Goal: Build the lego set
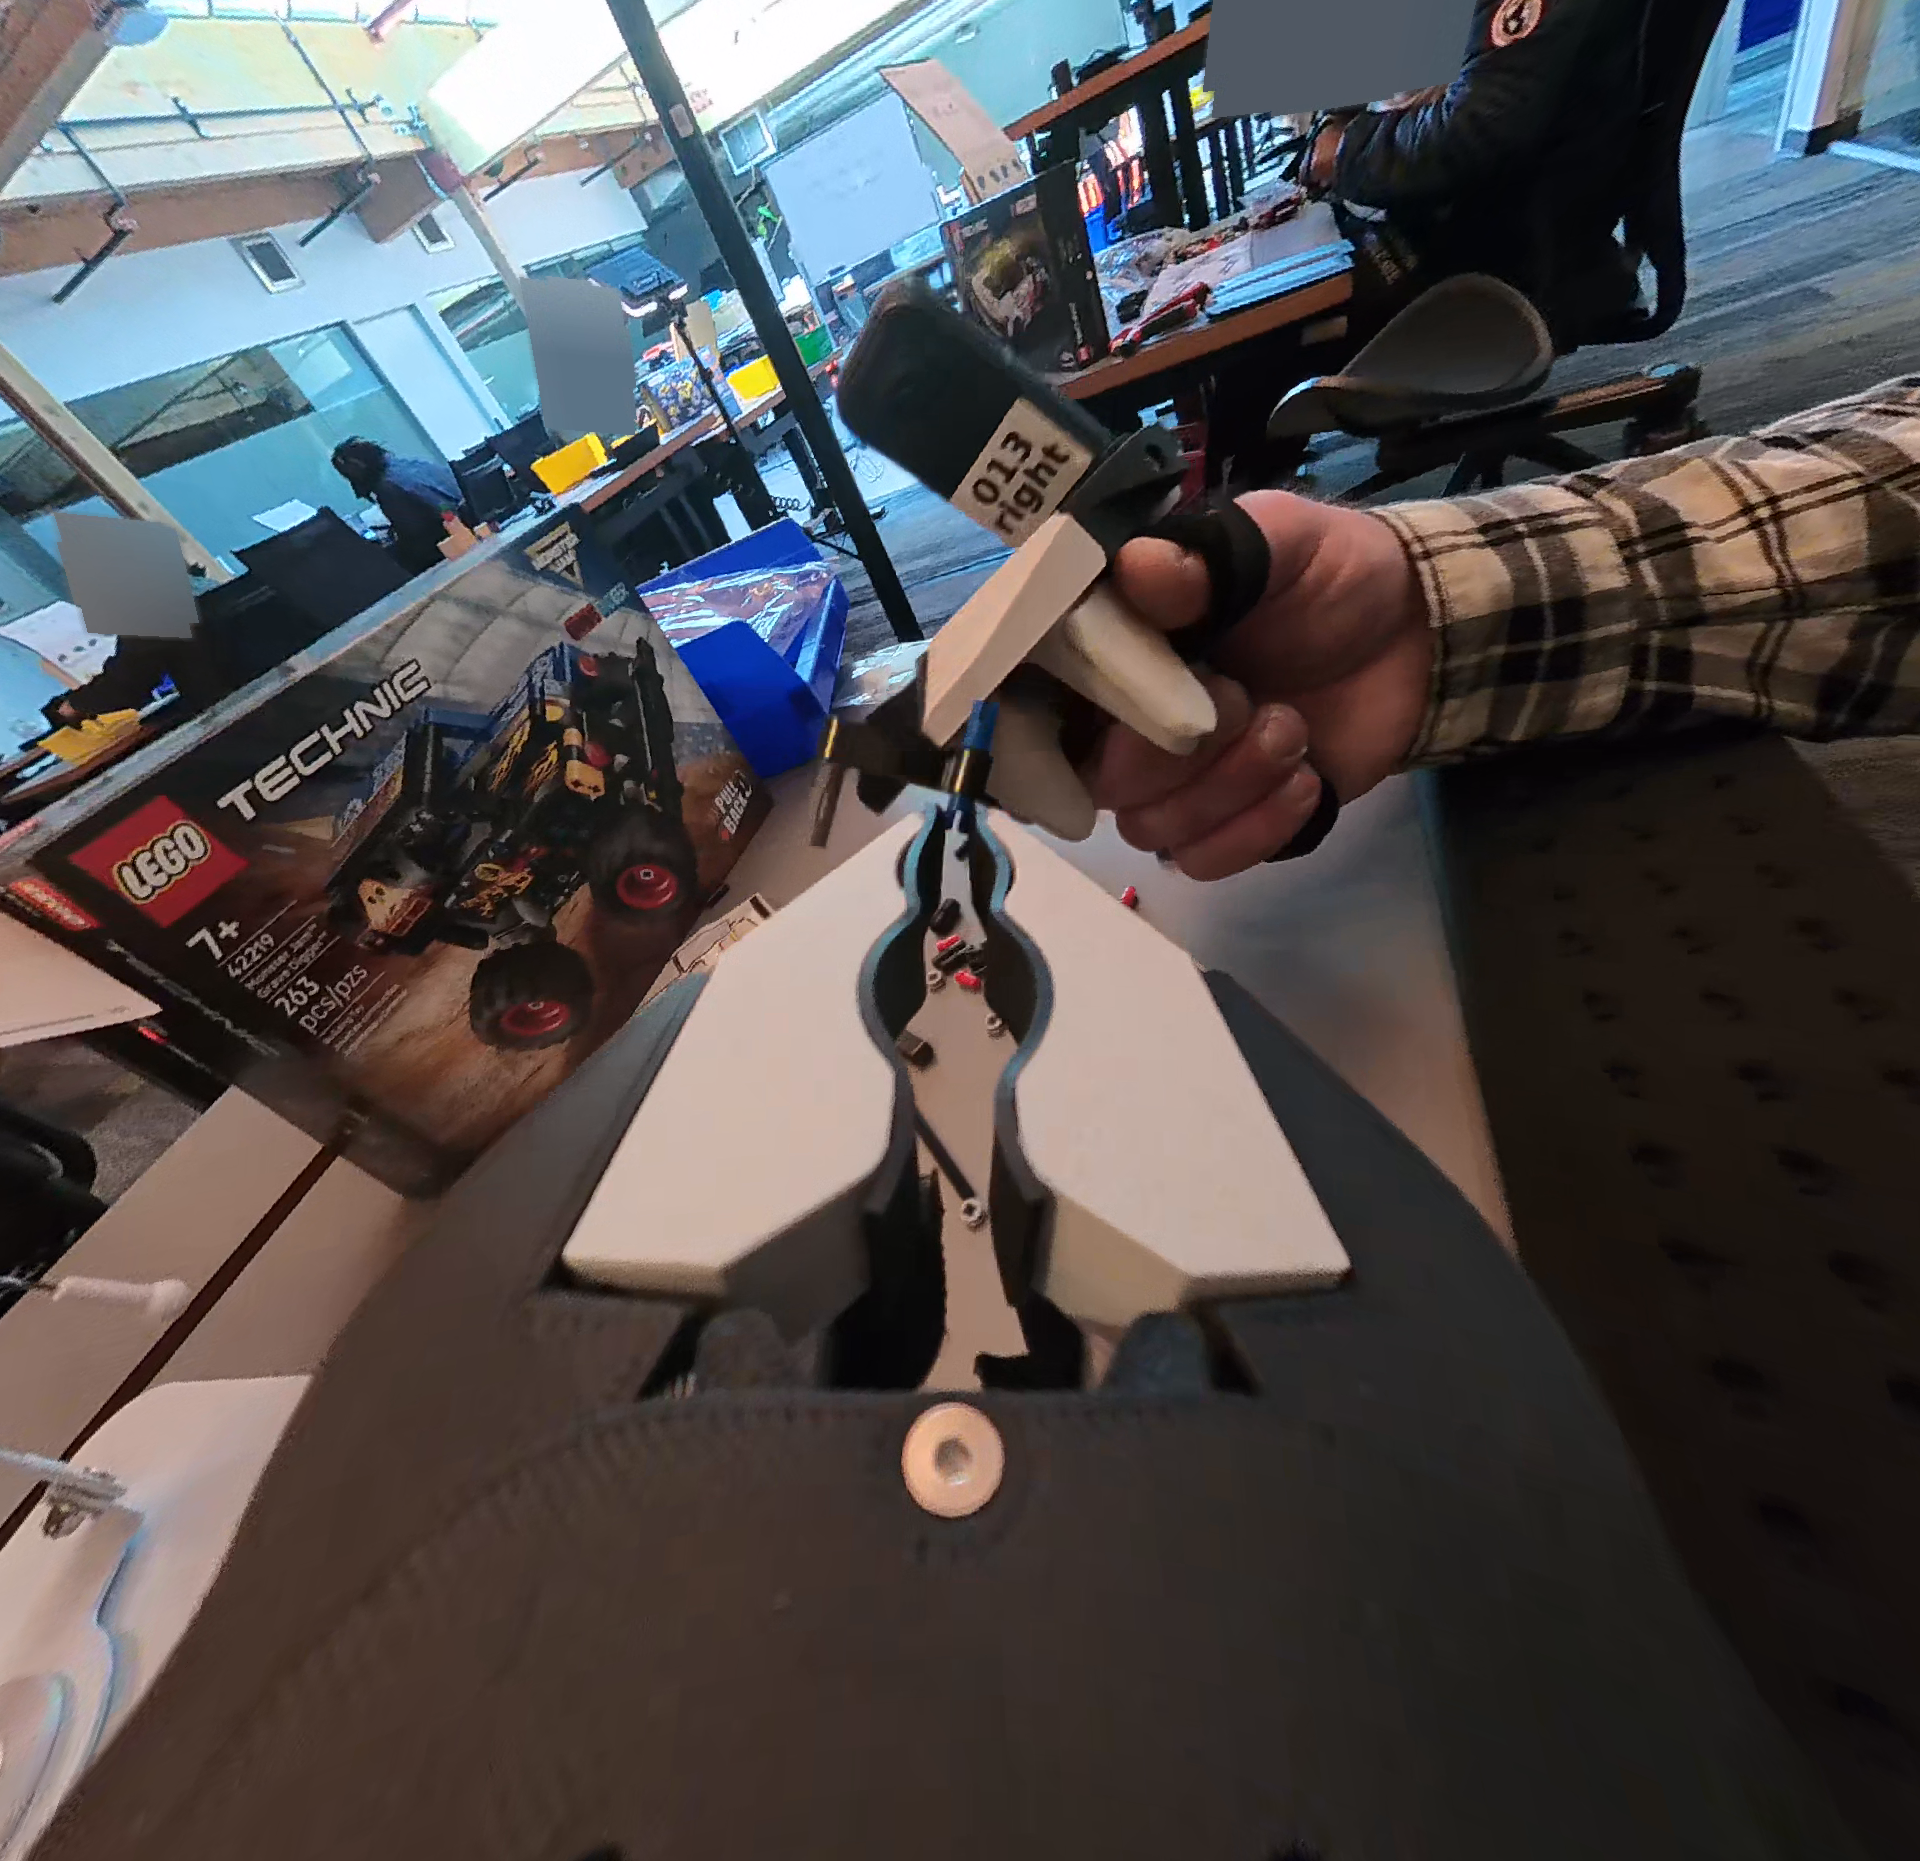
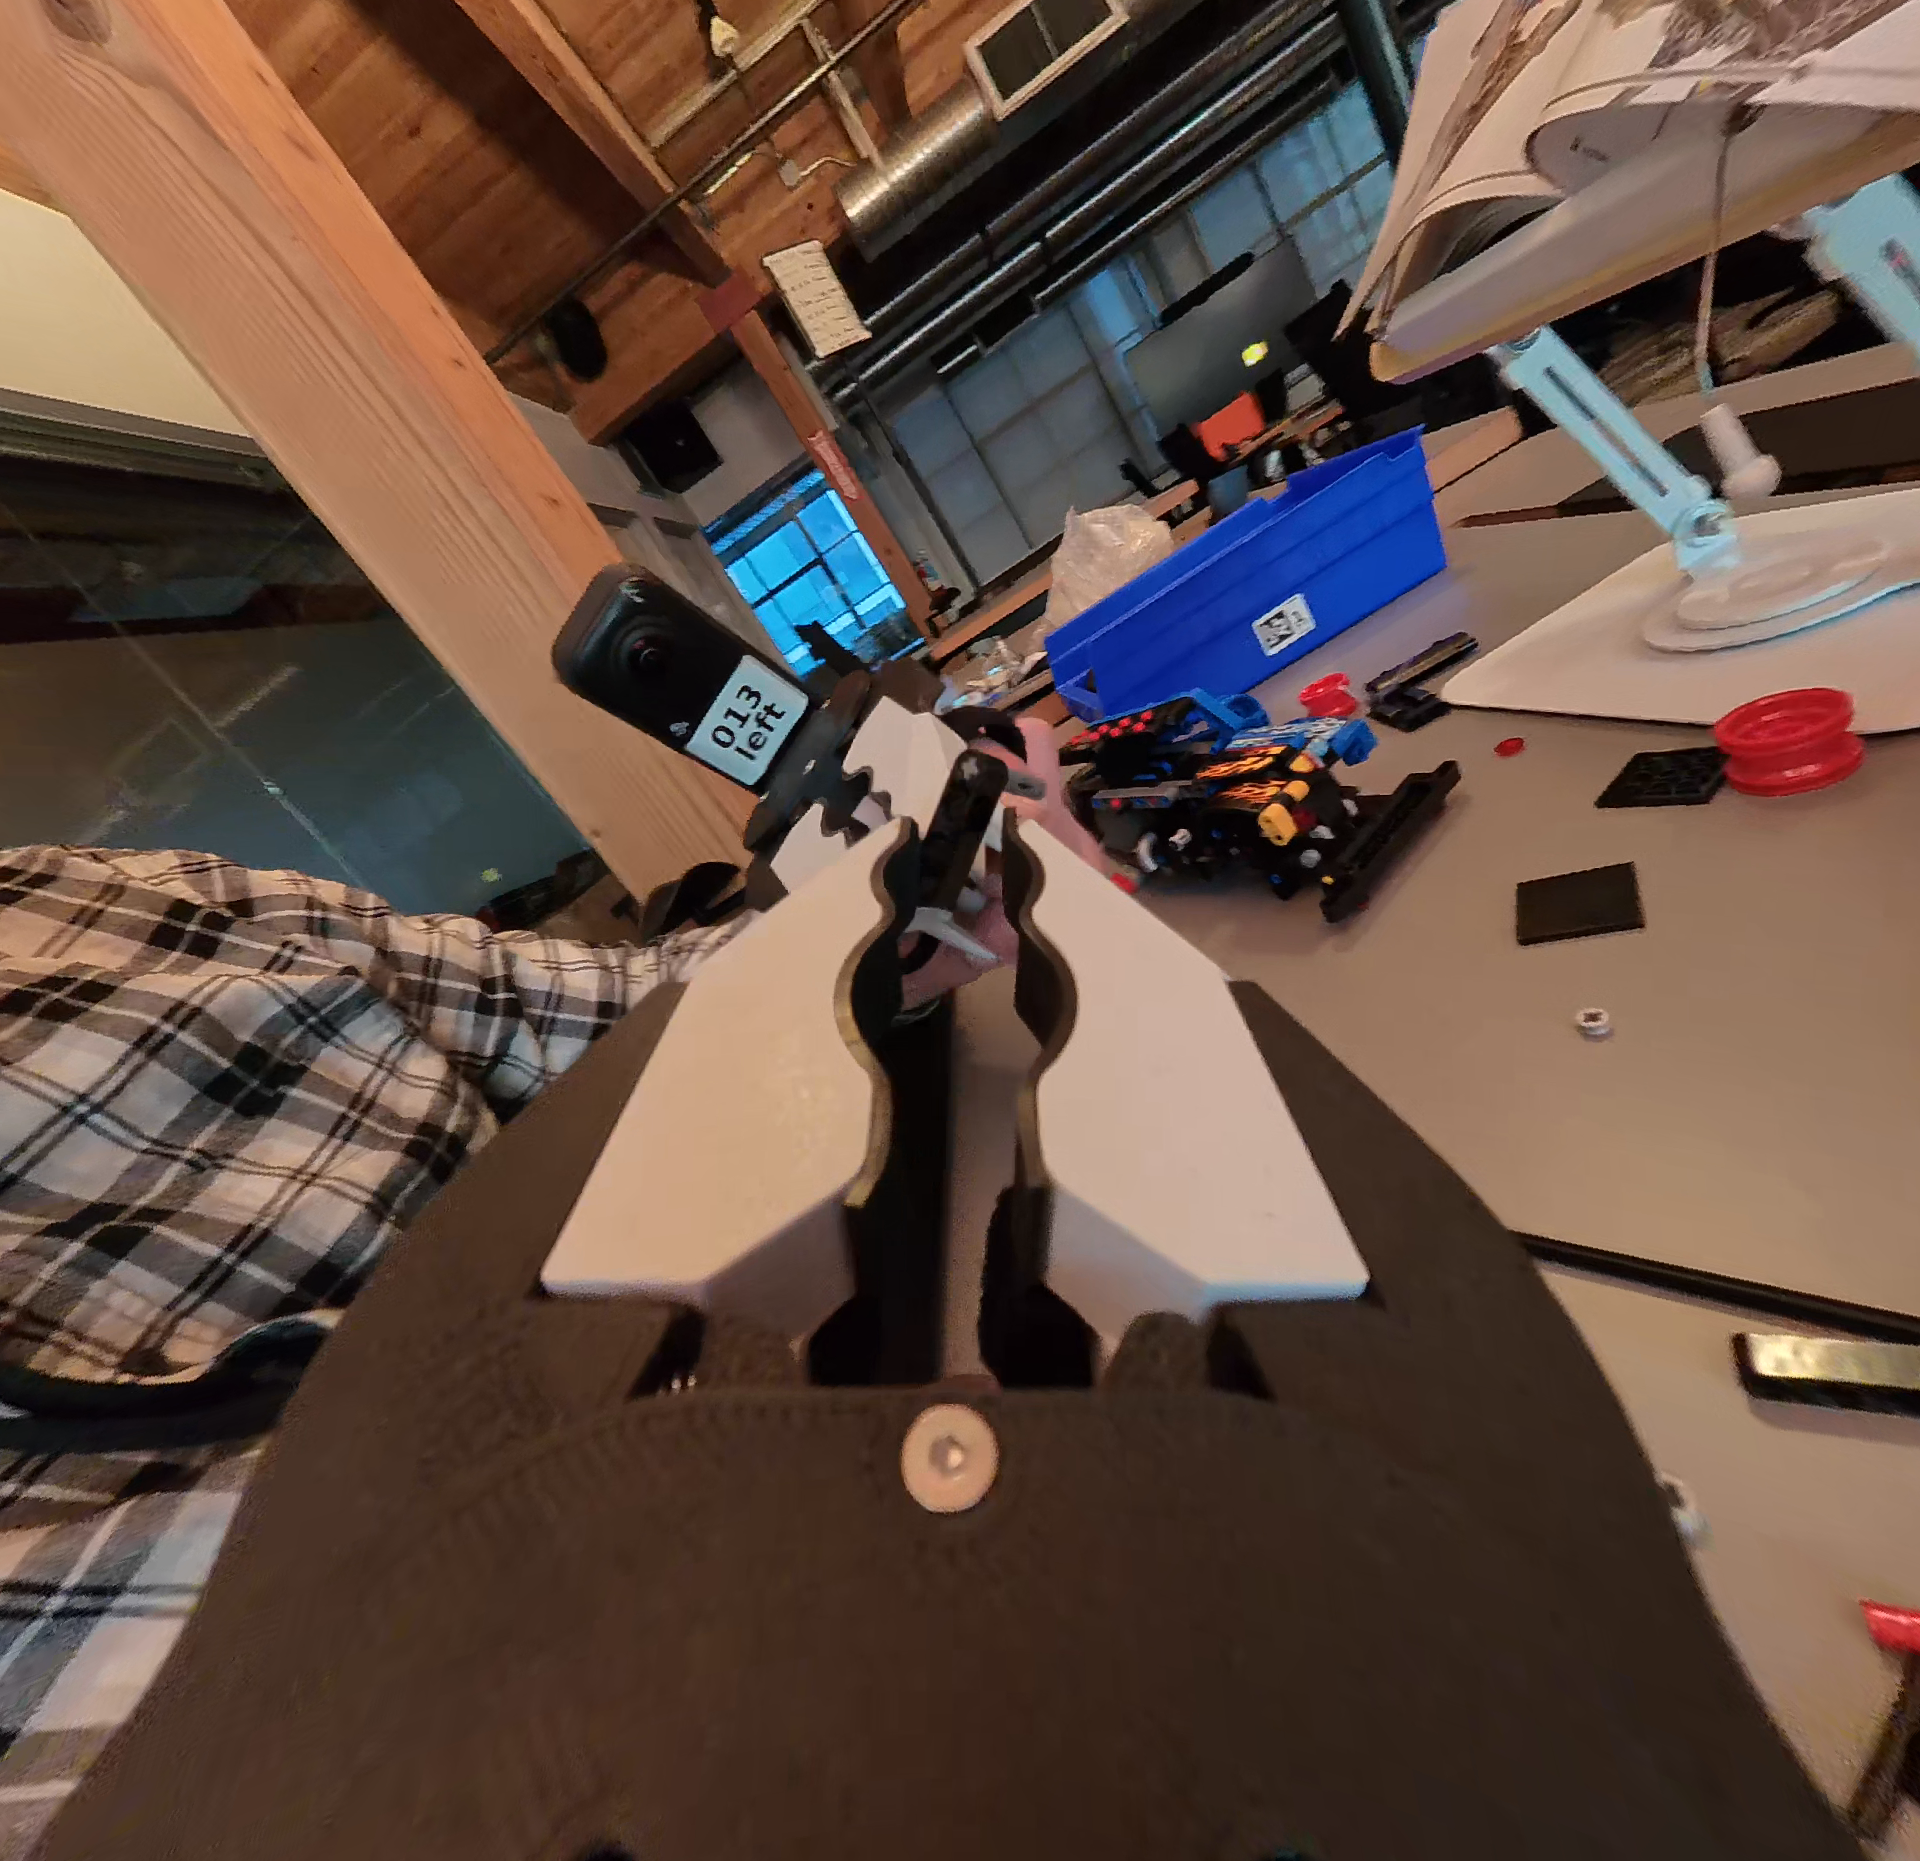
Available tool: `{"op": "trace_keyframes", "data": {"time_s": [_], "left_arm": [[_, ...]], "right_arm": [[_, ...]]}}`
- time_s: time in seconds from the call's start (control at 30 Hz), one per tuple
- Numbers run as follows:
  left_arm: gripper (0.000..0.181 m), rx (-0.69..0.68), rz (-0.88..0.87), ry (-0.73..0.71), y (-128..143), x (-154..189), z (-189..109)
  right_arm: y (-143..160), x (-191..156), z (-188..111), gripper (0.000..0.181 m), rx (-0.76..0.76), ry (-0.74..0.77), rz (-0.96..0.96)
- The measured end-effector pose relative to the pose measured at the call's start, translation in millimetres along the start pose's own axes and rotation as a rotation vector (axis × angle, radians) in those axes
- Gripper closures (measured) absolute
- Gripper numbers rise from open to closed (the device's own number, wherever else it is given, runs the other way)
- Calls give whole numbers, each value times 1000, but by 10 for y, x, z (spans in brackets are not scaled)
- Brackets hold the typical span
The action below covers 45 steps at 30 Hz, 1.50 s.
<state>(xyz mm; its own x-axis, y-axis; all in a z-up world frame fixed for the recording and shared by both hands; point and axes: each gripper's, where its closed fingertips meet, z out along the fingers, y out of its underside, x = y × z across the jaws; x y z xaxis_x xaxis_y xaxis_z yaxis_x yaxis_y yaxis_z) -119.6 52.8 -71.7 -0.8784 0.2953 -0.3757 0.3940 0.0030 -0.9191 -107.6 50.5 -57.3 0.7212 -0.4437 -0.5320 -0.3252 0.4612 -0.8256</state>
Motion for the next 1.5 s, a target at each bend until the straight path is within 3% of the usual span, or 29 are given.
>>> {"op": "trace_keyframes", "data": {"time_s": [0.53, 0.83, 1.5], "left_arm": [[178, 23, 88, 21, -91, 76, -57], [179, 19, 87, 34, -74, 84, -59], [171, 9, 46, -38, -50, -78, -85]], "right_arm": [[43, -104, 25, 157, -21, -94, 63], [48, -201, 33, 171, -31, -128, 16], [-51, -112, -16, 173, 11, -23, -78]]}}
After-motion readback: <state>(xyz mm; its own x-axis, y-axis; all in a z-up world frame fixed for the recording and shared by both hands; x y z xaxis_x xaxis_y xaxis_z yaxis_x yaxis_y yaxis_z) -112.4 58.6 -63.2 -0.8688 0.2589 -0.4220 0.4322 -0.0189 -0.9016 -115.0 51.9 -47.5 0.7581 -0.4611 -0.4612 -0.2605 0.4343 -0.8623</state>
